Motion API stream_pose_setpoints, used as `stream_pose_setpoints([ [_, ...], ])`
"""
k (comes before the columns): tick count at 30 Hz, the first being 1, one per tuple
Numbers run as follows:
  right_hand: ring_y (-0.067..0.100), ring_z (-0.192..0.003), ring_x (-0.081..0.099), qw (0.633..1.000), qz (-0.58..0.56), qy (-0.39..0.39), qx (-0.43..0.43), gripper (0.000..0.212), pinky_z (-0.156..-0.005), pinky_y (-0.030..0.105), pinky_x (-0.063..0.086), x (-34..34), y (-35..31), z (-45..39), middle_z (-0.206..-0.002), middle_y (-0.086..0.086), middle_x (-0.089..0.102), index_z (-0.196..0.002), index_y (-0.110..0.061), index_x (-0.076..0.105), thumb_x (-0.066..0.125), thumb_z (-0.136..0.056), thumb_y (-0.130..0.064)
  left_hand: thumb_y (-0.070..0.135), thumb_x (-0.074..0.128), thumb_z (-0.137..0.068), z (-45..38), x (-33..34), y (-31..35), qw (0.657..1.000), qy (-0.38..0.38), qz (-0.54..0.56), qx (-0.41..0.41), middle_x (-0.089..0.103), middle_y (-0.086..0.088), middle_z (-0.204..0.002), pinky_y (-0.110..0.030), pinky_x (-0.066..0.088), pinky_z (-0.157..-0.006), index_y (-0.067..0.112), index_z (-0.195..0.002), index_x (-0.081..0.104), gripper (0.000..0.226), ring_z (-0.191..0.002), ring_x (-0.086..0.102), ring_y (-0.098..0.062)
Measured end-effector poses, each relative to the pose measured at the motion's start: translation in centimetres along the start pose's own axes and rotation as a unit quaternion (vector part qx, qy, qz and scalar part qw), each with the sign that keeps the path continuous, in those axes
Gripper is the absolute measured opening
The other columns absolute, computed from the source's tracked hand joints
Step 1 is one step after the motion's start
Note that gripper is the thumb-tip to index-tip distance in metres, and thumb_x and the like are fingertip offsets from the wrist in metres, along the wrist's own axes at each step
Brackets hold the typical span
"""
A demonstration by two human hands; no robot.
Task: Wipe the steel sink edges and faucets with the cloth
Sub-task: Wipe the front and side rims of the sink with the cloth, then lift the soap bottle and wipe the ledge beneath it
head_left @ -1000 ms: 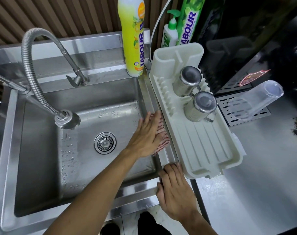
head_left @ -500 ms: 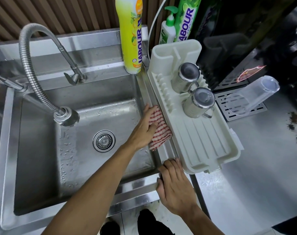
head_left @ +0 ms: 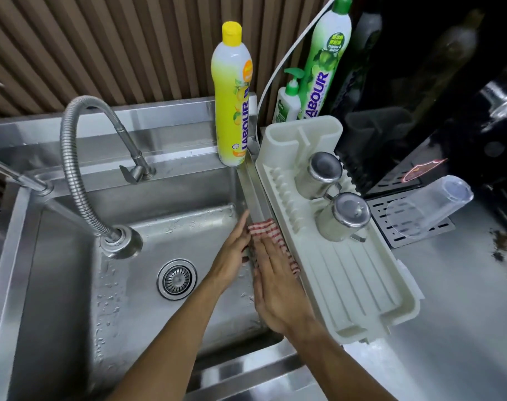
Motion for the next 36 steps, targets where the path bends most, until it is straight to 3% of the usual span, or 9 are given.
stream_pose_setpoints([
  [3, 0.018, -0.158, -0.007, 0.995, 0.094, -0.029, 0.012, 0.064, -0.127, 0.042, 0.002, 2.4, 0.9, -1.1, -0.172, 0.003, -0.007, -0.164, -0.015, 0.002, 0.016, -0.108, -0.043, 0.038, 0.03, -0.112, 0.6, -1.5, -0.9, 0.992, 0.082, 0.086, -0.039, 0.053, 0.024, -0.135, -0.029, 0.049, -0.086, 0.051, -0.157, 0.016, 0.049, -0.116, 0.059, -0.004],
  [6, 0.03, -0.156, 0.015, 0.985, 0.167, 0.022, 0.027, 0.065, -0.123, 0.046, 0.011, 2.9, 0.9, -2.9, -0.17, 0.013, 0.013, -0.162, -0.007, 0.019, 0.026, -0.105, -0.038, 0.044, 0.031, -0.111, 2.2, -1.3, -4.1, 0.971, 0.138, 0.165, -0.108, 0.065, 0.014, -0.121, -0.03, 0.051, -0.08, 0.035, -0.129, 0.06, 0.035, -0.108, 0.063, -0.014],
  [9, 0.039, -0.156, 0.018, 0.977, 0.206, 0.013, 0.055, 0.069, -0.127, 0.048, 0.012, 2.8, 1.1, -7.7, -0.169, 0.021, 0.011, -0.161, 0.0, 0.008, 0.026, -0.103, -0.031, 0.038, 0.041, -0.109, 4.2, 0.4, -9.8, 0.93, 0.172, 0.231, -0.231, 0.078, -0.008, -0.097, -0.036, 0.056, -0.078, 0.017, -0.106, 0.071, 0.036, -0.091, 0.07, -0.028],
  [14, 0.04, -0.157, -0.007, 0.962, 0.268, 0.02, 0.037, 0.069, -0.129, 0.045, -0.002, 0.9, 1.1, -15.6, -0.169, 0.024, -0.005, -0.158, 0.004, -0.008, 0.022, -0.104, -0.024, 0.08, 0.06, -0.081, 6.8, 5.5, -17.0, 0.917, 0.07, 0.154, -0.362, 0.077, -0.006, -0.083, -0.031, 0.055, -0.079, 0.013, -0.1, 0.078, 0.072, -0.079, 0.071, -0.024],
  [18, 0.037, -0.158, -0.004, 0.965, 0.259, 0.022, 0.026, 0.071, -0.129, 0.044, 0.001, 1.2, 1.7, -18.0, -0.17, 0.02, -0.001, -0.16, 0.001, -0.002, 0.033, -0.106, -0.028, 0.106, 0.022, -0.063, 8.5, 5.1, -14.5, 0.939, -0.052, -0.052, -0.336, 0.06, 0.002, -0.146, -0.034, 0.028, -0.12, 0.026, -0.14, 0.062, 0.117, -0.136, 0.052, -0.016],
  [21, 0.04, -0.157, -0.004, 0.966, 0.257, 0.035, 0.025, 0.072, -0.129, 0.046, 0.003, 1.7, 1.7, -14.2, -0.169, 0.022, -0.001, -0.16, 0.003, -0.001, 0.032, -0.1, -0.018, 0.084, 0.01, -0.091, 9.9, 5.2, -11.7, 0.917, -0.153, -0.222, -0.292, 0.037, 0.001, -0.164, -0.031, 0.02, -0.119, 0.037, -0.159, 0.029, 0.084, -0.15, 0.034, -0.015],
  [24, 0.04, -0.156, -0.01, 0.969, 0.243, 0.029, 0.028, 0.074, -0.128, 0.048, 0.003, 2.0, 1.8, -9.9, -0.169, 0.024, -0.009, -0.159, 0.003, -0.009, 0.028, -0.098, -0.015, 0.073, 0.021, -0.099, 11.9, 5.0, -9.5, 0.887, -0.239, -0.351, -0.183, 0.048, 0.004, -0.156, -0.029, 0.03, -0.116, 0.035, -0.148, 0.048, 0.067, -0.144, 0.043, -0.014],
  [28, 0.041, -0.156, -0.009, 0.969, 0.244, 0.038, 0.028, 0.073, -0.128, 0.048, 0.005, 1.8, 1.7, -11.6, -0.168, 0.025, -0.009, -0.158, 0.004, -0.011, 0.029, -0.1, -0.016, 0.081, 0.029, -0.09, 13.0, 4.1, -8.6, 0.863, -0.216, -0.443, -0.107, 0.06, 0.019, -0.14, -0.032, 0.042, -0.11, 0.049, -0.13, 0.05, 0.054, -0.129, 0.056, -0.007],
  [36, 0.041, -0.156, -0.009, 0.961, 0.275, 0.03, 0.029, 0.071, -0.128, 0.048, 0.003, 1.8, 1.6, -16.2, -0.168, 0.025, -0.01, -0.158, 0.003, -0.012, 0.021, -0.101, -0.019, 0.062, 0.046, -0.09, 12.0, 1.4, -6.3, 0.912, -0.113, -0.384, -0.095, 0.075, 0.015, -0.1, -0.023, 0.051, -0.098, 0.041, -0.077, 0.067, 0.032, -0.104, 0.067, 0.002],
])
Point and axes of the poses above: each hand's wrist, its own z-axis away from the middle knuckle, its own x-axis out of the palm, y = z × x, the point moved 9 cm from there along -z, towards the middle knuckle
